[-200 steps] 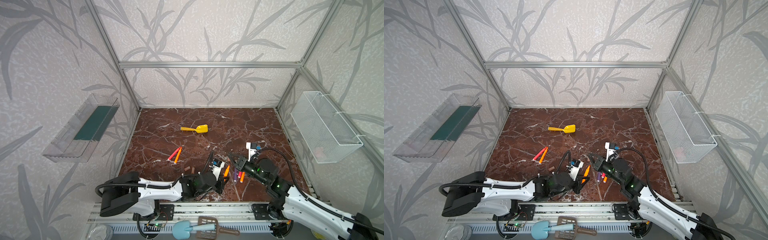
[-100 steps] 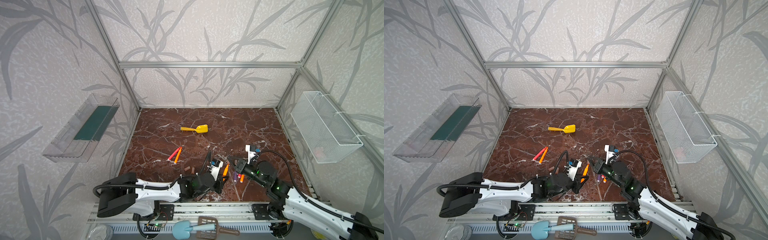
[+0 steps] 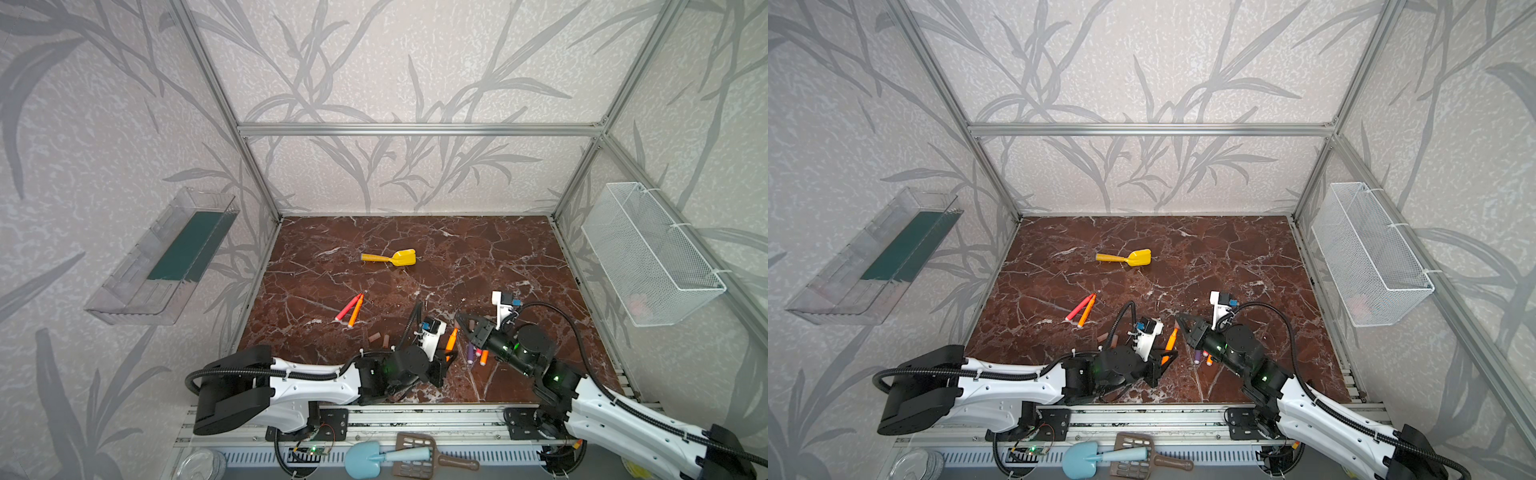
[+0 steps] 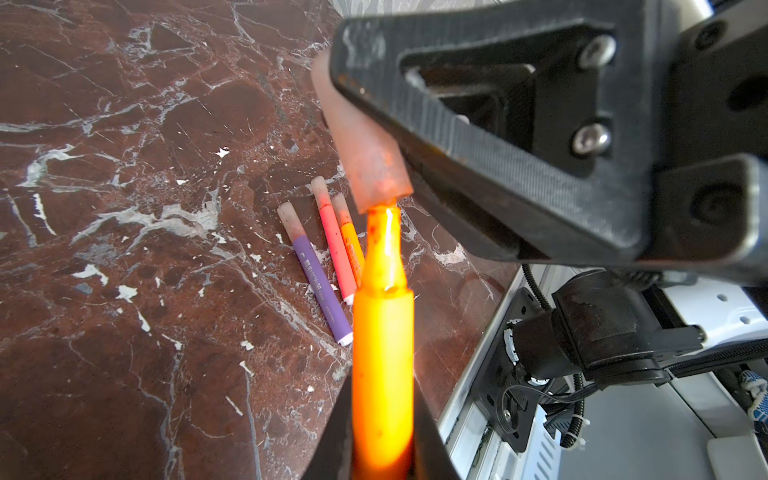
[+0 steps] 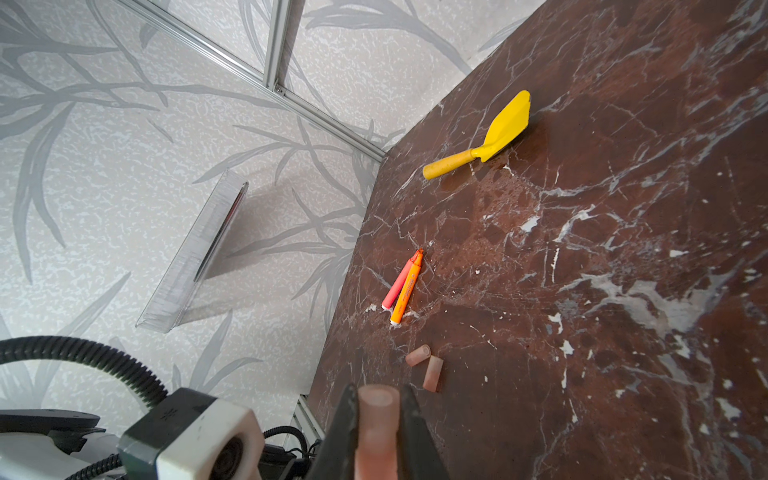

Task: Insert the pens into the pen caps
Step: 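Align the cap over the orange marker tip and push it down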

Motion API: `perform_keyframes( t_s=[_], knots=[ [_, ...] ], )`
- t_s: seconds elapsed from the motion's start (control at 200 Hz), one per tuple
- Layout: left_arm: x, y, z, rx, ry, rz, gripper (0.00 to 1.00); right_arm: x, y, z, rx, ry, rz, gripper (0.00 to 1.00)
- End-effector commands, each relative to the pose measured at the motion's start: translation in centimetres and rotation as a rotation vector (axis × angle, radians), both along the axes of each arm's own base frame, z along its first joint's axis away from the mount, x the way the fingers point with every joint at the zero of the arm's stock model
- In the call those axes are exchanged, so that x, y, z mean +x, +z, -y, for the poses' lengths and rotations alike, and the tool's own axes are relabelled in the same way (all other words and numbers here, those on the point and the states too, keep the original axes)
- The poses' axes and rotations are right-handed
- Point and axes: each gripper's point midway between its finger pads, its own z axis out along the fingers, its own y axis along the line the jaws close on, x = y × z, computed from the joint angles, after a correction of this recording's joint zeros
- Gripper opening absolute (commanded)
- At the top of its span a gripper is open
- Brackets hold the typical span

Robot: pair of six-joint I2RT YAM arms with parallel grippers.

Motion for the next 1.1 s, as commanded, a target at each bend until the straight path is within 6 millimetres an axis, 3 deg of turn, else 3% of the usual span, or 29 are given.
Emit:
perform_keyframes(
  t_s=[0.0,0.33,0.71,1.095],
  knots=[
    [0.7,1.9,-0.1,-0.042,0.036,0.036,0.0,-0.4,-0.5,-0.4,-0.002,0.014,-0.003,0.06],
    [2.2,2.3,0.4,-0.109,0.048,-0.022,0.0,-1.7,-0.6,-1.8,-0.004,0.049,0.019,0.03],
    [1.5,4.9,1.4,-0.2,-0.042,-0.003,0.0,-1.7,-1.2,-1.9,-0.03,0.045,0.04,0.03],
    [2.5,5.4,0.9,-0.263,-0.023,-0.03,0.0,-2.5,-1.0,-1.6,-0.006,0.035,0.06,0.0]
  ],
)
